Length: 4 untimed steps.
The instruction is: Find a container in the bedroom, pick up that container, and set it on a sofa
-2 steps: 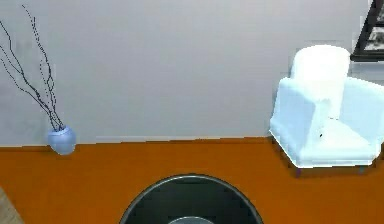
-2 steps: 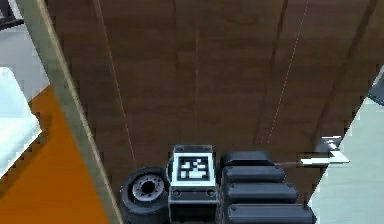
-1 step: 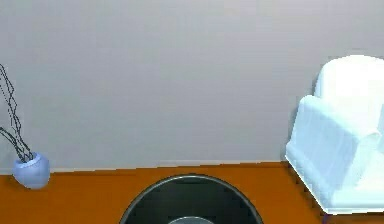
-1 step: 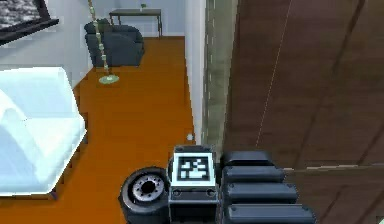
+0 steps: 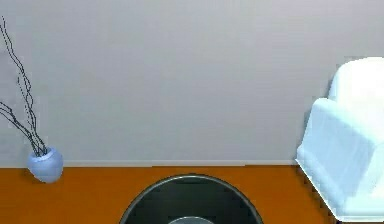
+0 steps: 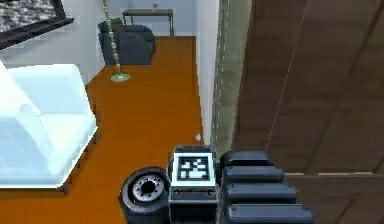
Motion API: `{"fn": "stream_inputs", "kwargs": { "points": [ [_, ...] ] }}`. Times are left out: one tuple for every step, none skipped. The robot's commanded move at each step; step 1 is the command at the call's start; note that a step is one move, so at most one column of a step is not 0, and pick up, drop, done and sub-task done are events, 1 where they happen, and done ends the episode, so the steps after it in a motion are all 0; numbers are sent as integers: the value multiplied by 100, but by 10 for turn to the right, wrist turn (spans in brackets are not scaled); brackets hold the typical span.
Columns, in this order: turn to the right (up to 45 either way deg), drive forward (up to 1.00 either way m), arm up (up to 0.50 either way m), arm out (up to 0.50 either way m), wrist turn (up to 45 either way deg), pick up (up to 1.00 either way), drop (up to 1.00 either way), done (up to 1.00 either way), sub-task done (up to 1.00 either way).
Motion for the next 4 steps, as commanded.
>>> {"fn": "stream_inputs", "kwargs": {
  "points": [
    [0,30,0,0,0,0,0,0,0],
    [-450,0,0,0,0,0,0,0,0],
    [-450,0,0,0,0,0,0,0,0],
    [0,100,0,0,0,0,0,0,0]
  ]
}}
